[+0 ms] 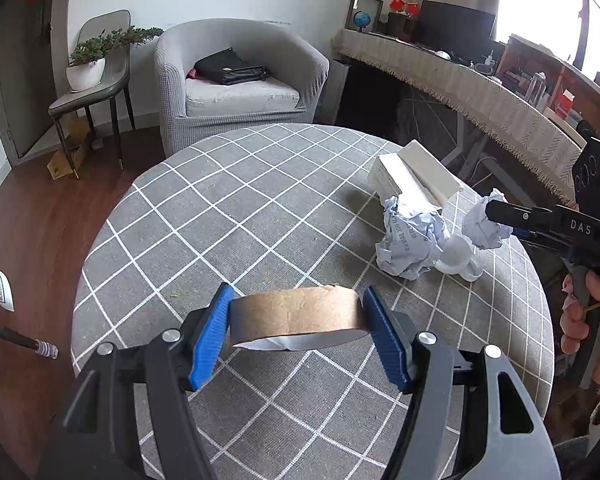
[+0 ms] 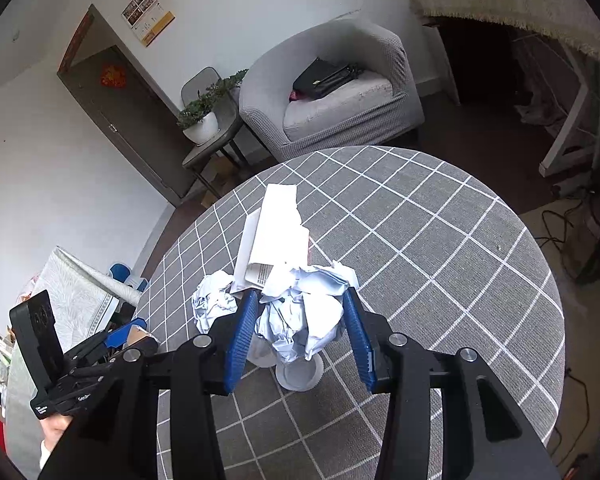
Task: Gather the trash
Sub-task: 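Grasp the brown tape roll with the left tool while the right tool grasps crumpled paper, then carry the tape roll and crumpled paper over the green trash bin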
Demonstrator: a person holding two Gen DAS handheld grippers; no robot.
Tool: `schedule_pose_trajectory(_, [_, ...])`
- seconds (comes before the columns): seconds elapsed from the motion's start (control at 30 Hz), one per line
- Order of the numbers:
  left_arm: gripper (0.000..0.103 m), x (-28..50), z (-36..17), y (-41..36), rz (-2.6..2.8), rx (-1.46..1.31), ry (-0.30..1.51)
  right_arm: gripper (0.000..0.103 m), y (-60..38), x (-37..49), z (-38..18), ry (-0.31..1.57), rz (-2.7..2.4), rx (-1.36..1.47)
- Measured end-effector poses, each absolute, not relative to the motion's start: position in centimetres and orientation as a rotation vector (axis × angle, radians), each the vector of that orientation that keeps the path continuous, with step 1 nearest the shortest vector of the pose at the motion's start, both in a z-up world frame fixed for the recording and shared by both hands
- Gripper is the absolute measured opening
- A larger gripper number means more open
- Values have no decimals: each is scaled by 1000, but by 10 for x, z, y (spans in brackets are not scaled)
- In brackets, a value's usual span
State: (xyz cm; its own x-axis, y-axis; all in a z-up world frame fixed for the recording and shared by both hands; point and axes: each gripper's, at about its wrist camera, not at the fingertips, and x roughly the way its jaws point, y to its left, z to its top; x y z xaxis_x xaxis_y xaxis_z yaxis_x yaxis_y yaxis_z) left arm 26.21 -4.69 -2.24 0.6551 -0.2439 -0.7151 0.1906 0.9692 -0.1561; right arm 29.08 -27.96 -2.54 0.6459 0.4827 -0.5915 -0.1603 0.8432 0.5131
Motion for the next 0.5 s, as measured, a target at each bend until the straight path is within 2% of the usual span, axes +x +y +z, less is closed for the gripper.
schedule_pose_trajectory(0.5, [69, 202, -11, -24, -196, -90, 789, 45, -258, 234, -22, 751, 404, 454])
